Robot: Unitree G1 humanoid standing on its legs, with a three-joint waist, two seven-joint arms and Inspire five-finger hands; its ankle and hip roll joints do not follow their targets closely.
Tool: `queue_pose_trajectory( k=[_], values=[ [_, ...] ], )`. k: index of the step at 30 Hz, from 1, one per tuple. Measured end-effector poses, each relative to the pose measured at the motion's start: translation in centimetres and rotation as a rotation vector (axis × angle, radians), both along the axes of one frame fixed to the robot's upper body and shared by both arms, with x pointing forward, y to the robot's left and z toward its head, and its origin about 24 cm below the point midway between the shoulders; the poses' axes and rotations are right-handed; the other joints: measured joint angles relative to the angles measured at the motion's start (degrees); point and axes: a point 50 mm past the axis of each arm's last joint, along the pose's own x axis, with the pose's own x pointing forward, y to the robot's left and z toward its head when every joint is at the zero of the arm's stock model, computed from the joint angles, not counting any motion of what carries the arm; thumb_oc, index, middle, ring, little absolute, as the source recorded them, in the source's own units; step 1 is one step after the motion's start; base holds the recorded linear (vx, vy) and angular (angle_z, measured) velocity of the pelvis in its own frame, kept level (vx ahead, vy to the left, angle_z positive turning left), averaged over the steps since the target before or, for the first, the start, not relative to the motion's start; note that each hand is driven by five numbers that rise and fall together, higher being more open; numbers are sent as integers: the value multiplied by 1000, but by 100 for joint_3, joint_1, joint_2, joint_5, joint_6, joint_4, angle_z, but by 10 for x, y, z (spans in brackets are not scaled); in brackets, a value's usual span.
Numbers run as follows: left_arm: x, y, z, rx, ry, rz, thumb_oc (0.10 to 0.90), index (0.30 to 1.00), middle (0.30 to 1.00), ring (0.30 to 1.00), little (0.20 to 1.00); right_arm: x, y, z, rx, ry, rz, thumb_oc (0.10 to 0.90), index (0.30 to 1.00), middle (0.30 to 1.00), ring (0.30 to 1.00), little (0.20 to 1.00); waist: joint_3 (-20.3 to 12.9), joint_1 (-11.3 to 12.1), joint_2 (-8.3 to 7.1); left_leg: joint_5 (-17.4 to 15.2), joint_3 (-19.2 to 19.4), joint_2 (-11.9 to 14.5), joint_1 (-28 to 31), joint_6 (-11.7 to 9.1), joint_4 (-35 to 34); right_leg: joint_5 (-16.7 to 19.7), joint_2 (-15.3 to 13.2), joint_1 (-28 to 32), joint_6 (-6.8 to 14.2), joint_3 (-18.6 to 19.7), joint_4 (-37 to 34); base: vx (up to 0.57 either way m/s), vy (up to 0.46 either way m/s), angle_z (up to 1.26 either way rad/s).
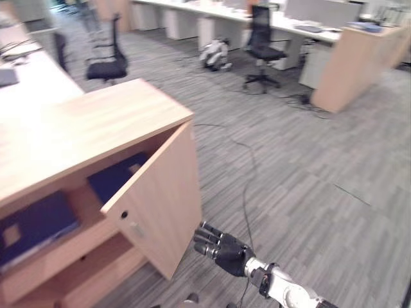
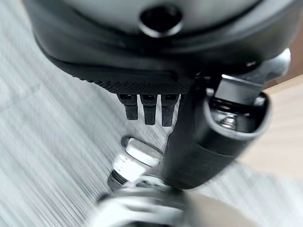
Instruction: Put the empty folder in the office cabinet
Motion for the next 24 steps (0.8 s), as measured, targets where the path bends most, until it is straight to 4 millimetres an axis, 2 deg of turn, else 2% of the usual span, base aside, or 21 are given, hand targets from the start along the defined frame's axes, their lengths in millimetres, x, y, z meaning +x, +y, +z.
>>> queue_pose_trajectory(
  k=[1, 2, 3, 4, 5, 6, 7, 8, 9, 10, 11, 12, 14, 16, 17, 20, 21, 24],
  values=[
    [16, 9, 7, 14, -64, -1, 800, 900, 900, 900, 900, 6, -3, -1, -49, -28, 17, 800, 900, 900, 900, 900, 159, 143, -173, -66, 1152, 96, -235, 90, 58, 8, -221, -128, -204, -204, -112, 14, -114, 333],
    [2, 20, 5, 24, -23, 75, 800, 900, 900, 900, 900, 10, -1, -5, -74, -42, 10, 800, 900, 900, 900, 900, 215, 284, -359, -533, 1868, 212, -140, 359, 522, 133, -398, -94, -353, -207, -312, 79, -76, 148],
    [-25, 27, -2, 31, 64, 144, 800, 900, 900, 900, 900, 14, -4, -11, -121, -49, -6, 800, 900, 900, 900, 900, 260, 293, -403, -961, 2261, 329, 194, 268, 902, 265, -585, 76, -359, -397, -544, 116, -3, 139],
    [-45, 32, -7, 15, 156, 258, 800, 900, 900, 900, 900, 17, -22, -21, -256, -76, 21, 800, 900, 900, 900, 900, 243, 92, -419, -1366, 2601, 515, 529, 140, 1167, 480, -716, 523, -168, -879, -1226, 48, 55, 187],
    [-54, 37, -7, 29, 209, 291, 800, 900, 900, 900, 900, 20, -52, -31, -474, -118, 49, 800, 900, 900, 900, 900, 203, -24, -400, -1536, 2784, 629, 936, 104, 986, 616, -830, 665, 82, -1233, -1534, 90, 130, 218],
    [-67, 37, -9, 27, 243, 321, 800, 900, 900, 900, 900, 15, -81, -47, -647, -82, 36, 800, 900, 900, 900, 900, 148, -63, -284, -1563, 3066, 897, 1406, 78, 404, 638, -824, 711, 130, -1427, -1632, 94, 143, 185],
    [-77, 37, -9, 33, 291, 347, 800, 900, 900, 900, 900, 3, -109, -64, -777, 29, -54, 800, 900, 900, 900, 900, 75, -70, -178, -1509, 3271, 1048, 1849, 26, -183, 706, -777, 718, 228, -1485, -1689, 81, 135, 134],
    [-86, 35, -10, 20, 314, 396, 800, 900, 900, 900, 900, -11, -129, -74, -834, 147, -184, 800, 900, 900, 900, 900, 25, -58, -73, -1481, 3190, 1058, 2176, 38, -775, 766, -796, 720, 314, -1503, -1673, 51, 98, 163],
    [-94, 21, -14, -3, 344, 426, 800, 900, 900, 900, 900, -49, -158, -89, -932, 312, -269, 800, 900, 900, 900, 900, -191, -71, 253, -1208, 2859, 971, 2335, 248, -1317, 906, -792, 703, 499, -1750, -1644, 75, 149, 152],
    [-97, 14, -15, -18, 338, 431, 800, 900, 900, 900, 900, -80, -160, -100, -993, 407, -225, 800, 900, 900, 900, 900, -307, 53, 374, -1101, 2668, 882, 2264, 250, -1296, 992, -885, 716, 613, -1980, -1616, 70, 129, 140],
    [-94, 15, -15, -14, 326, 428, 800, 900, 900, 900, 900, -92, -156, -106, -999, 470, -242, 800, 900, 900, 900, 900, -365, 110, 313, -1067, 2482, 831, 2220, 194, -1296, 1015, -998, 741, 674, -2085, -1587, 67, 161, 118],
    [-84, 15, -15, -16, 291, 413, 800, 900, 900, 900, 900, -118, -144, -115, -998, 610, -242, 800, 900, 900, 900, 900, -528, 164, 273, -1077, 2181, 724, 2191, 216, -1291, 961, -1162, 770, 863, -2373, -1467, 25, 72, 101],
    [-80, 16, -15, -16, 267, 407, 800, 900, 900, 900, 900, -116, -130, -117, -976, 602, -226, 800, 900, 900, 900, 900, -681, 281, 205, -1217, 2010, 588, 2108, 432, -1271, 952, -1390, 761, 968, -2509, -1304, 41, 129, 66],
    [-73, 18, -14, -14, 262, 407, 800, 900, 900, 900, 900, -109, -121, -117, -946, 589, -267, 800, 900, 900, 900, 900, -764, 252, 112, -1243, 1739, 435, 2003, 474, -1146, 997, -1565, 901, 1064, -2765, -1309, 45, 147, 73],
    [-69, 19, -13, -13, 244, 404, 800, 900, 900, 900, 900, -111, -117, -118, -937, 599, -285, 800, 900, 900, 900, 900, -815, 322, 108, -1275, 1615, 330, 1987, 533, -1122, 1009, -1677, 979, 1132, -2863, -1304, 50, 158, 66],
    [-64, 19, -13, -14, 227, 401, 800, 900, 900, 900, 900, -110, -119, -117, -886, 635, -403, 800, 900, 900, 900, 900, -973, 403, 72, -1340, 1412, 186, 1848, 652, -1020, 1051, -1831, 1047, 1207, -3071, -1305, 36, 182, 46],
    [-63, 24, -12, 5, 219, 405, 800, 900, 900, 900, 900, -111, -122, -117, -875, 657, -466, 800, 900, 900, 900, 900, -982, 399, 61, -1312, 1285, 73, 1805, 722, -994, 1069, -1944, 1105, 1233, -3192, -1297, 40, 136, 43],
    [-68, 38, -8, 53, 228, 407, 800, 900, 900, 900, 900, -117, -127, -117, -875, 681, -498, 800, 900, 900, 900, 900, -984, 406, 71, -1311, 1222, -22, 1805, 763, -956, 1122, -2016, 1132, 1305, -3221, -1297, 38, 239, 15]
  ],
)
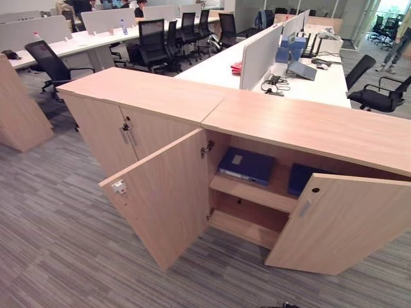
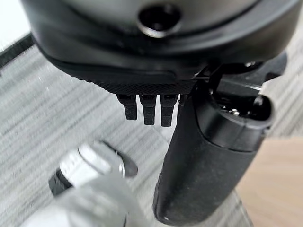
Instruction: Put the empty folder in the office cabinet
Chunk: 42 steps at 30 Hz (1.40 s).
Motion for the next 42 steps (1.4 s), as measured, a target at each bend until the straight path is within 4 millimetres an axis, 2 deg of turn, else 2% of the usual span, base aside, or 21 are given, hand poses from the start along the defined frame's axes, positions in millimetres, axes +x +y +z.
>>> queue_pose_trajectory(
  k=[3, 5, 6, 9, 11, 12, 14, 15, 16, 18, 19, 22, 26, 31, 33, 34, 36, 38, 39, 41, 42],
  values=[
    [10, 12, 5, 55, -49, -35, 800, 900, 900, 900, 900, -14, -18, 1, -54, 47, -45, 800, 900, 900, 900, 900, -28, 0, 75, 24, -24, -45, 10, 43, -6, 90, -53, -7, -5, -1, -29, 18, 142, 4],
    [28, 22, 12, 96, -116, -96, 800, 900, 900, 900, 900, -23, -35, 4, -101, 77, -71, 800, 900, 900, 900, 900, -34, -2, 191, 29, -10, -81, 15, 50, -9, 159, -66, -4, 0, 17, -77, 23, 110, -5],
    [37, 25, 16, 110, -152, -110, 800, 900, 900, 900, 900, -26, -40, 5, -115, 85, -83, 800, 900, 900, 900, 900, -38, 0, 221, 29, 4, -93, 14, 50, -9, 177, -63, -3, -1, 31, -103, 25, 59, -7],
    [82, 45, 41, 202, -348, -145, 800, 900, 900, 900, 900, -34, -59, 9, -173, 112, -51, 800, 900, 900, 900, 900, -44, -26, 266, 32, 118, -64, 31, 57, -37, 237, -6, -6, -23, 153, -193, 40, 47, -18],
    [98, 59, 53, 258, -368, -195, 800, 900, 900, 900, 900, -38, -64, 10, -186, 126, -29, 800, 900, 900, 900, 900, -45, -140, 243, 33, 241, -71, 109, 59, -71, 284, 38, -91, -30, 294, -226, 29, 19, -49],
    [112, 76, 68, 323, -392, -229, 800, 900, 900, 900, 900, -35, -65, 11, -190, 114, -25, 800, 900, 900, 900, 900, -38, -194, 191, 33, 451, -15, 111, 61, -114, 296, 80, -161, -36, 435, -289, 22, 7, -59],
    [122, 83, 76, 349, -401, -256, 800, 900, 900, 900, 900, -45, -66, 10, -188, 142, -21, 800, 900, 900, 900, 900, -57, -327, 145, 35, 479, -27, 122, 62, -113, 339, 107, -202, -41, 534, -333, 21, 7, -33],
    [134, 98, 91, 407, -417, -278, 800, 900, 900, 900, 900, -47, -65, 10, -183, 156, -5, 800, 900, 900, 900, 900, -50, -388, 80, 39, 569, -4, 127, 68, -121, 390, 141, -210, -102, 570, -382, 24, 5, -22],
    [140, 104, 98, 432, -432, -278, 800, 900, 900, 900, 900, -53, -65, 10, -183, 176, -4, 800, 900, 900, 900, 900, -51, -489, 72, 38, 597, -5, 131, 68, -136, 412, 155, -201, -101, 593, -418, 26, 8, -27],
    [149, 107, 106, 436, -470, -253, 800, 900, 900, 900, 900, -60, -65, 9, -181, 192, -7, 800, 900, 900, 900, 900, -51, -514, 55, 41, 702, -2, 171, 72, -175, 421, 175, -241, -89, 721, -434, 18, 7, -30],
    [146, 113, 107, 420, -487, -157, 800, 900, 900, 900, 900, -61, -65, 9, -172, 193, -7, 800, 900, 900, 900, 900, -44, -587, 71, 44, 821, 8, 219, 81, -219, 439, 195, -257, -80, 804, -485, 14, 10, -38],
    [148, 120, 110, 402, -475, -111, 800, 900, 900, 900, 900, -62, -64, 9, -166, 190, -5, 800, 900, 900, 900, 900, -52, -654, 68, 51, 880, -2, 260, 85, -246, 529, 236, -313, -124, 905, -501, 10, 10, -18],
    [155, 134, 120, 385, -484, -18, 800, 900, 900, 900, 900, -54, -63, 9, -149, 164, 4, 800, 900, 900, 900, 900, -37, -655, 59, 61, 998, 19, 295, 89, -302, 546, 265, -328, -133, 1019, -504, 3, 3, -15],
    [156, 162, 145, 426, -474, 52, 800, 900, 900, 900, 900, -42, -59, 8, -116, 123, 25, 800, 900, 900, 900, 900, -13, -779, -27, 62, 1194, 34, 320, 89, -310, 532, 299, -448, -113, 1194, -504, -8, 0, -17],
    [164, 160, 149, 434, -481, 34, 800, 900, 900, 900, 900, -49, -58, 7, -110, 143, 20, 800, 900, 900, 900, 900, -14, -722, -85, 62, 1192, 14, 308, 89, -310, 550, 298, -441, -136, 1198, -502, -16, -8, 4],
    [176, 152, 152, 443, -519, 14, 800, 900, 900, 900, 900, -54, -55, 6, -101, 156, 17, 800, 900, 900, 900, 900, -9, -609, -169, 66, 1191, 21, 305, 85, -308, 555, 296, -435, -136, 1189, -501, -45, -25, 13],
    [182, 146, 158, 446, -581, -18, 800, 900, 900, 900, 900, -56, -52, 5, -93, 162, 12, 800, 900, 900, 900, 900, 42, -502, -220, 85, 1143, 7, 275, 85, -309, 561, 287, -445, -144, 1168, -492, -38, -27, 13],
    [180, 115, 159, 402, -723, -122, 800, 900, 900, 900, 900, -59, -43, 3, -75, 162, 9, 800, 900, 900, 900, 900, 130, -276, -410, 105, 1066, 26, 279, 85, -308, 544, 267, -392, -123, 1104, -486, -32, -26, 17],
    [169, 105, 163, 380, -778, -158, 800, 900, 900, 900, 900, -58, -41, 2, -71, 156, 10, 800, 900, 900, 900, 900, 159, -273, -453, 105, 1040, -4, 292, 85, -310, 547, 245, -377, -111, 1123, -478, -12, -6, 18],
    [156, 61, 153, 236, -856, -238, 800, 900, 900, 900, 900, -63, -38, 1, -72, 166, 10, 800, 900, 900, 900, 900, 173, -126, -479, 102, 991, -48, 302, 89, -312, 486, 147, -377, -26, 1119, -406, 4, -4, 21],
    [152, 48, 152, 201, -866, -294, 800, 900, 900, 900, 900, -69, -39, 2, -75, 183, -3, 800, 900, 900, 900, 900, 172, -76, -480, 97, 953, -95, 309, 101, -313, 482, 105, -356, -10, 1121, -408, 15, -3, 19]
  ],
)
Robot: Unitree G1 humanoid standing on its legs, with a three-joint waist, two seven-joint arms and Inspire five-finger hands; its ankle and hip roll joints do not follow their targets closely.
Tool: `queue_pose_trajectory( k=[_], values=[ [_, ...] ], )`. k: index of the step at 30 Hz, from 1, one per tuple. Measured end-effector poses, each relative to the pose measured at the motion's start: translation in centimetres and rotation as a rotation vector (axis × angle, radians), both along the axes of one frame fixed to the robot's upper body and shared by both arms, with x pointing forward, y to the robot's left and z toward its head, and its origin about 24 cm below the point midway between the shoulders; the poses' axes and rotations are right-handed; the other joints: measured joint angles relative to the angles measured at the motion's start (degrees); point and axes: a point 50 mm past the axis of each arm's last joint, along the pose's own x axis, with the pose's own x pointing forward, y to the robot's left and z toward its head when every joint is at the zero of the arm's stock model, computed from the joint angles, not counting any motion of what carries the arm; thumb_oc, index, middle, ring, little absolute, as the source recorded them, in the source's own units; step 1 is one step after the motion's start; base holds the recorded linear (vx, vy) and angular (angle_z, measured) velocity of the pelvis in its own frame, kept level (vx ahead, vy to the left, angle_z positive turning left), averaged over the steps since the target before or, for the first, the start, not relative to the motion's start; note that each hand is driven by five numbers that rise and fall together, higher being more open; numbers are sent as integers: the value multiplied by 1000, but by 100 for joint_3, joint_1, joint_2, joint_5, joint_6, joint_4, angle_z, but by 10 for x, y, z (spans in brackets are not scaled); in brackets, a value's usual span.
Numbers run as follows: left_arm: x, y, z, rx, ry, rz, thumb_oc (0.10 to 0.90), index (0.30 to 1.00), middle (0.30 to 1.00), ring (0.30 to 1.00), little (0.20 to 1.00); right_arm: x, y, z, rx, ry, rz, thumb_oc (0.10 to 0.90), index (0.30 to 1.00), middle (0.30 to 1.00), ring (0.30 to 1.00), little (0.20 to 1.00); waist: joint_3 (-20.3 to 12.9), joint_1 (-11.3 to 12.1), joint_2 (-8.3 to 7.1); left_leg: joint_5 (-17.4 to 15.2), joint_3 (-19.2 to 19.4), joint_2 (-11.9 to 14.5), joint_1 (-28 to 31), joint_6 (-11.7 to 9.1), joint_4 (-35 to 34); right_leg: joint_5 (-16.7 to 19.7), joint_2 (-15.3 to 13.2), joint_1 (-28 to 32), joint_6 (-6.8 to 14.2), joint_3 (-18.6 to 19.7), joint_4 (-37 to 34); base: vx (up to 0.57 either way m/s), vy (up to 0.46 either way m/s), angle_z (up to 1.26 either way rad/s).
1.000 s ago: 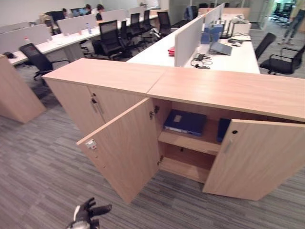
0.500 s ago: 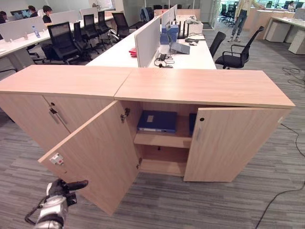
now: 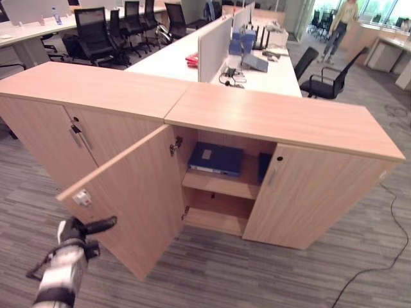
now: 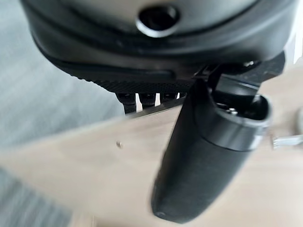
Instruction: Put the empty folder in the office cabinet
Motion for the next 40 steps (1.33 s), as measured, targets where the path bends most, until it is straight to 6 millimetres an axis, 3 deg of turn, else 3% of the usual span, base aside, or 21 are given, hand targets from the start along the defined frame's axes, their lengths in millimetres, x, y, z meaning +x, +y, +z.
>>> queue_pose_trajectory(
  k=[2, 4, 5, 7, 10, 12, 16, 20, 22, 26, 29, 31, 32, 34, 36, 37, 38, 40],
  values=[
    [-2, -55, -11, -134, 37, -279, 800, 900, 900, 900, 900, 13, 3, 0, 0, -10, 44, 800, 900, 900, 900, 900, 3, 42, 33, 5, 6, -60, 5, 35, -1, 33, -55, 8, 40, 33, 2, 8, 0, 5],
    [5, -106, -12, -204, 80, -567, 800, 900, 900, 900, 900, 34, 14, -2, 24, -51, 124, 800, 900, 900, 900, 900, -3, -131, 56, 18, 58, -88, 23, 54, -1, 90, -64, 10, 33, 112, -30, 3, -23, -16],
    [9, -122, -7, -215, 76, -692, 800, 900, 900, 900, 900, 43, 19, -2, 37, -70, 167, 800, 900, 900, 900, 900, 2, -237, 64, 30, 107, -85, 15, 71, -2, 100, -56, 9, 35, 162, -52, -23, -26, -33],
    [18, -184, 30, -305, -50, -1065, 800, 900, 900, 900, 900, 65, 38, -2, 93, -143, 251, 800, 900, 900, 900, 900, 34, -625, 139, 41, 313, -40, 36, 93, -3, 95, 0, -43, 27, 226, -102, -22, -22, -53],
    [9, -228, 53, -493, -189, -1224, 800, 900, 900, 900, 900, 74, 42, -1, 106, -158, 299, 800, 900, 900, 900, 900, 31, -809, 248, -20, 444, 46, 160, 39, -1, 125, 139, -39, -60, 353, -101, -13, -13, -36],
    [7, -233, 52, -505, -179, -1256, 800, 900, 900, 900, 900, 80, 38, 1, 88, -161, 333, 800, 900, 900, 900, 900, 14, -882, 362, -37, 430, 88, 163, 15, -1, 128, 216, -37, -72, 371, -101, -14, -1, -6],
    [10, -224, 37, -482, -114, -1206, 800, 900, 900, 900, 900, 79, 31, 2, 65, -148, 368, 800, 900, 900, 900, 900, 19, -862, 467, -45, 412, 134, 165, 4, -1, 148, 269, -31, -126, 363, -102, 0, 0, 0],
    [5, -210, 19, -513, -46, -1093, 800, 900, 900, 900, 900, 80, 35, 1, 72, -153, 365, 800, 900, 900, 900, 900, 21, -850, 392, -47, 413, 125, 172, 6, -1, 99, 220, -23, -79, 356, -104, -8, -9, 0],
    [-3, -183, 9, -493, -47, -927, 800, 900, 900, 900, 900, 70, 37, -1, 80, -141, 348, 800, 900, 900, 900, 900, 13, -738, 269, -57, 416, 111, 175, 20, -1, 94, 202, -26, -74, 355, -105, -24, -40, 0],
    [-6, -139, -12, -331, 6, -716, 800, 900, 900, 900, 900, 68, 37, -1, 86, -139, 317, 800, 900, 900, 900, 900, -4, -588, 205, -63, 403, 111, 159, 22, 1, 92, 197, -29, -72, 349, -108, -8, -45, 2],
    [-14, -99, -36, -62, 113, -626, 800, 900, 900, 900, 900, 63, 35, -2, 94, -133, 263, 800, 900, 900, 900, 900, -16, -529, 180, -66, 358, 110, 123, 17, 13, 101, 202, -39, -83, 310, -106, -7, -26, 7],
    [-39, -72, -65, -3, 282, -599, 800, 900, 900, 900, 900, 61, 31, -1, 87, -127, 244, 800, 900, 900, 900, 900, -21, -563, 171, -70, 381, 92, 122, 12, 16, 106, 204, -49, -86, 326, -104, -8, -8, -8],
    [-64, -51, -94, -31, 420, -447, 800, 900, 900, 900, 900, 65, 26, 0, 73, -135, 240, 800, 900, 900, 900, 900, -27, -625, 182, -94, 453, 117, 141, 12, 22, 89, 217, -69, -67, 369, -106, -10, -14, -19],
    [-113, -30, -125, -79, 658, -210, 800, 900, 900, 900, 900, 61, 21, 0, 66, -126, 201, 800, 900, 900, 900, 900, -55, -716, 133, -124, 508, 137, 113, 14, 51, 52, 234, -116, -83, 377, -140, -7, -15, -17],
    [-159, -29, -138, -82, 845, -184, 800, 900, 900, 900, 900, 50, 17, -1, 62, -102, 168, 800, 900, 900, 900, 900, -52, -714, 56, -146, 496, 141, 91, -12, 62, 59, 254, -189, -86, 393, -104, 0, -11, -3],
    [-175, -30, -145, -111, 911, -88, 800, 900, 900, 900, 900, 47, 15, 0, 60, -107, 150, 800, 900, 900, 900, 900, -83, -690, 131, -142, 503, 161, 111, -15, 78, 58, 265, -149, -88, 396, -104, 21, -13, 6],
    [-195, -35, -149, -125, 1040, -25, 800, 900, 900, 900, 900, 42, 13, -1, 59, -95, 149, 800, 900, 900, 900, 900, -172, -662, 93, -181, 504, 167, 111, -19, 100, 42, 271, -153, -89, 393, -105, 23, -12, -10],
    [-235, -43, -148, -102, 1236, -45, 800, 900, 900, 900, 900, 39, 13, -1, 59, -97, 152, 800, 900, 900, 900, 900, -271, -731, 95, -266, 620, 195, 94, -11, 160, 8, 328, -183, -91, 477, -106, 8, -10, -32]
  ],
)
